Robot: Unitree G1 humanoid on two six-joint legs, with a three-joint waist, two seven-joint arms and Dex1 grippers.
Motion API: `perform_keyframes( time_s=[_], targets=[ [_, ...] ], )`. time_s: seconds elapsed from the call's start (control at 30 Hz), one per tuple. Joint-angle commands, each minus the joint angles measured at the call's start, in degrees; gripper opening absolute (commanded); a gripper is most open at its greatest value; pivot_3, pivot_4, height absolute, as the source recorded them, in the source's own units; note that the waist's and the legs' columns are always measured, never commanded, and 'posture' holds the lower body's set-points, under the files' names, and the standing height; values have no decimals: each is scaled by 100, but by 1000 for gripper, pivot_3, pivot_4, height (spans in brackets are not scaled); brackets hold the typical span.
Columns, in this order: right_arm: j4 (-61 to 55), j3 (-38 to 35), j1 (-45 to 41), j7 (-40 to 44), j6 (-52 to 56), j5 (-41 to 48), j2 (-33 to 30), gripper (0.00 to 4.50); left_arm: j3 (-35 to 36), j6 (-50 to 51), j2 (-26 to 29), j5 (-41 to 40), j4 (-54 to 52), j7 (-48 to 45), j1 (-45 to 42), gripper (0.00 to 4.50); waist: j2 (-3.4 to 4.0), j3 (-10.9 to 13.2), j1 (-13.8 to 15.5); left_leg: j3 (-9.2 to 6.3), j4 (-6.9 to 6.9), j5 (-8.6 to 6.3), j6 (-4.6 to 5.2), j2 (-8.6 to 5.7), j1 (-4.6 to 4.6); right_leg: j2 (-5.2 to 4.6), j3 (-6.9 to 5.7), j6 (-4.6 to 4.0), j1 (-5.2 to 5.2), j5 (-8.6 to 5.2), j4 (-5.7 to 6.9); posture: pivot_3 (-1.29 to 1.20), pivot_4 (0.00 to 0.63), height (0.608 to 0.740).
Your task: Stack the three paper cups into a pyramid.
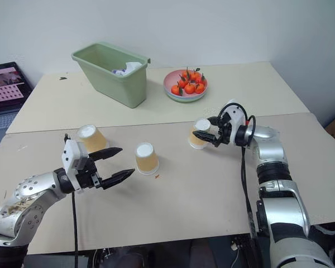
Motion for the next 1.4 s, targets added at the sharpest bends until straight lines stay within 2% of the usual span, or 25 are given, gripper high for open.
perform_keyframes(
  time_s=[0.03,0.07,0.17,0.2,0.43,0.67,0.97,1.17,1.3,1.37,1.4],
  targets=[
    [247,-41,-290,130,-353,-43,45,3982,224,-116,-2,-23,-284,106,62,4500,0,0,1,0,0,0,0,0,1,0,0,0,0,0,0,0,150,727],
    [309,-45,-318,155,-397,-51,55,3789,237,-114,1,-27,-295,123,74,4500,0,0,2,0,0,0,0,0,0,0,0,0,0,0,0,0,150,727],
    [393,-77,-349,172,-461,-67,48,2782,319,-101,-6,-44,-371,201,163,4500,1,0,0,0,0,1,-1,0,0,0,0,0,-1,0,1,0,150,727],
    [407,-86,-355,152,-479,-79,41,2781,344,-98,-9,-52,-394,222,190,4500,1,0,0,0,0,1,-1,0,0,0,0,0,-1,0,1,0,150,727],
    [-658,-126,27,1053,440,480,-180,2781,669,-39,-150,-141,-694,557,590,4500,2,0,-2,-1,-1,0,-1,1,-1,0,1,0,-5,0,2,0,150,727],
    [-1931,401,412,1539,1146,627,42,2781,666,-79,-237,-92,-904,716,845,4500,2,-1,-7,-1,1,-2,2,2,2,0,1,-1,-5,1,5,0,150,727],
    [-1761,960,255,1710,857,333,374,2781,692,-72,-326,-97,-1054,897,945,4500,2,-1,17,-2,1,3,-7,2,0,2,1,-3,-6,2,3,0,150,727],
    [-1638,1083,252,1796,659,239,485,2781,741,-57,-320,-123,-1138,970,1012,4500,2,-1,4,-2,0,3,-7,2,3,2,1,-3,-6,2,3,0,150,727],
    [-1471,1064,245,1551,384,125,643,2781,750,-25,-311,-148,-1128,1029,927,4500,2,-1,-10,-2,0,3,-7,3,4,4,1,-4,-6,3,4,0,150,727],
    [-1257,959,153,1298,338,84,713,3766,732,-18,-319,-152,-1131,1048,904,4500,2,-1,-14,-2,0,3,-8,4,5,4,1,-4,-5,3,4,0,150,727],
    [-1207,919,133,1220,299,80,728,3973,721,-15,-324,-157,-1130,1058,892,4500,2,-1,-12,-2,1,3,-8,3,6,4,1,-4,-5,3,4,0,150,727]
  ],
)
